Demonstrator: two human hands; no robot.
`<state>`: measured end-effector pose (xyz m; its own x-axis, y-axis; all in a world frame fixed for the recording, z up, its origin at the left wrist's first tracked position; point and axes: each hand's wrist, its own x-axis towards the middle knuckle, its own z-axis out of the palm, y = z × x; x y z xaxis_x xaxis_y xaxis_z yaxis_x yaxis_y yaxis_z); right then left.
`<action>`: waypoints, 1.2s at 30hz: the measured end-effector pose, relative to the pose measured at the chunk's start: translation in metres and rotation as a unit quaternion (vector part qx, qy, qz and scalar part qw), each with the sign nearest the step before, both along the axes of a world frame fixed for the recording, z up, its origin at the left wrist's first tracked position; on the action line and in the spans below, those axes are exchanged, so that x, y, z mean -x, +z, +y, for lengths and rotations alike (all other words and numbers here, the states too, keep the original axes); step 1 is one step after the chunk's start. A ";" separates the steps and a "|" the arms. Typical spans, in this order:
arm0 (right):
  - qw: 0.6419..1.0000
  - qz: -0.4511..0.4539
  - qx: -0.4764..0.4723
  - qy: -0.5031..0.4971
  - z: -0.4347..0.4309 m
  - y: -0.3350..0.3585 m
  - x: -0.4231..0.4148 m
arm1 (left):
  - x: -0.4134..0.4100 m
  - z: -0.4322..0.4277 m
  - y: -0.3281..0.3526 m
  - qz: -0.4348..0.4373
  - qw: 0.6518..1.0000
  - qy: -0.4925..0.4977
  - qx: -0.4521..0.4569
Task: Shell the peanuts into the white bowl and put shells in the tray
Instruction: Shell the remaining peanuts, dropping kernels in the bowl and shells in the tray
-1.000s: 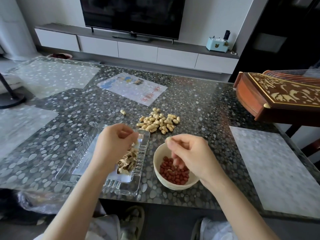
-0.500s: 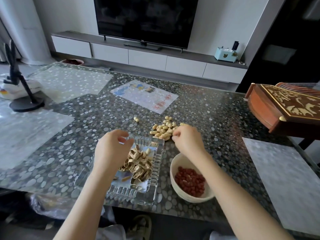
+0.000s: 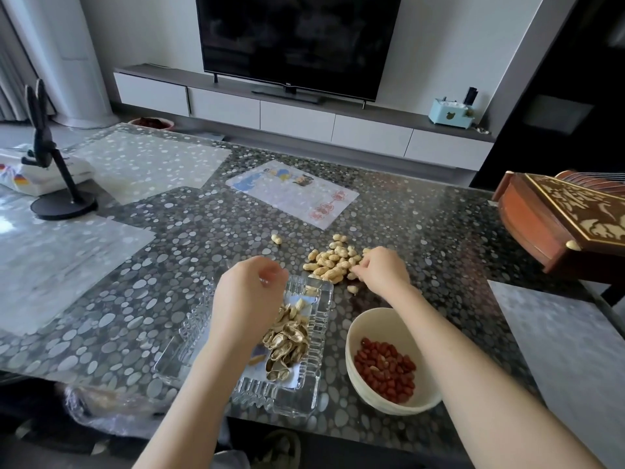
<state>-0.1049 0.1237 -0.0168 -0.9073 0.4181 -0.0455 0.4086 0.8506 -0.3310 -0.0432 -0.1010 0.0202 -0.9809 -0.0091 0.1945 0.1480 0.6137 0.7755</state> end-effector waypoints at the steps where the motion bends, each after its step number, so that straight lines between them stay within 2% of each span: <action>1: 0.998 0.037 0.043 -0.002 0.001 0.008 -0.006 | -0.001 0.002 0.001 -0.002 1.000 -0.005 -0.004; 2: 0.988 0.083 0.133 -0.002 0.000 0.017 -0.014 | -0.002 0.003 0.003 -0.003 1.000 -0.013 -0.009; 3: 0.957 0.119 0.264 -0.003 -0.002 0.027 -0.025 | -0.004 0.005 0.005 -0.007 0.999 -0.025 -0.019; 5: 0.846 0.130 0.517 0.018 -0.011 0.050 -0.054 | -0.010 0.012 0.009 -0.035 0.994 -0.062 -0.078; 6: 0.798 0.118 0.590 0.033 -0.015 0.058 -0.069 | -0.014 0.016 0.011 -0.065 0.986 -0.086 -0.127; 7: 0.765 0.105 0.634 0.046 -0.018 0.064 -0.084 | -0.018 0.020 0.013 -0.101 0.972 -0.113 -0.179; 8: 0.747 0.092 0.657 0.052 -0.022 0.067 -0.098 | -0.022 0.024 0.015 -0.134 0.955 -0.142 -0.222; 10: 0.732 0.086 0.674 0.046 -0.027 0.067 -0.121 | -0.028 0.032 0.016 -0.174 0.925 -0.193 -0.276; 13: 0.714 0.117 0.689 0.036 -0.031 0.062 -0.146 | -0.038 0.040 0.016 -0.203 0.898 -0.247 -0.301; 17: 0.765 0.195 0.611 0.060 -0.031 0.058 -0.163 | -0.048 0.049 0.016 -0.248 0.868 -0.276 -0.331; 19: 0.777 0.223 0.585 0.066 -0.030 0.055 -0.168 | -0.052 0.054 0.016 -0.291 0.832 -0.275 -0.384; 23: 0.800 0.230 0.550 0.065 -0.027 0.050 -0.175 | -0.058 0.066 0.020 -0.380 0.735 -0.287 -0.483; 26: 0.809 0.244 0.527 0.087 -0.025 0.054 -0.178 | -0.060 0.072 0.020 -0.403 0.700 -0.296 -0.510; 28: 0.819 0.267 0.494 0.116 -0.024 0.058 -0.180 | -0.061 0.075 0.019 -0.404 0.700 -0.295 -0.510; 30: 0.836 0.294 0.445 0.134 -0.022 0.058 -0.180 | -0.061 0.077 0.018 -0.401 0.715 -0.290 -0.494; 33: 0.882 0.331 0.306 0.134 -0.018 0.051 -0.177 | -0.062 0.079 0.016 -0.362 0.785 -0.274 -0.421; 36: 0.899 0.359 0.230 0.102 -0.015 0.045 -0.175 | -0.061 0.079 0.015 -0.320 0.832 -0.239 -0.386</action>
<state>0.0700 0.1090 0.0279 -0.8277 0.3257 0.4569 -0.1997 0.5900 -0.7823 0.0183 -0.0219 0.0354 -0.8090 0.5313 -0.2514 -0.3625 -0.1142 0.9250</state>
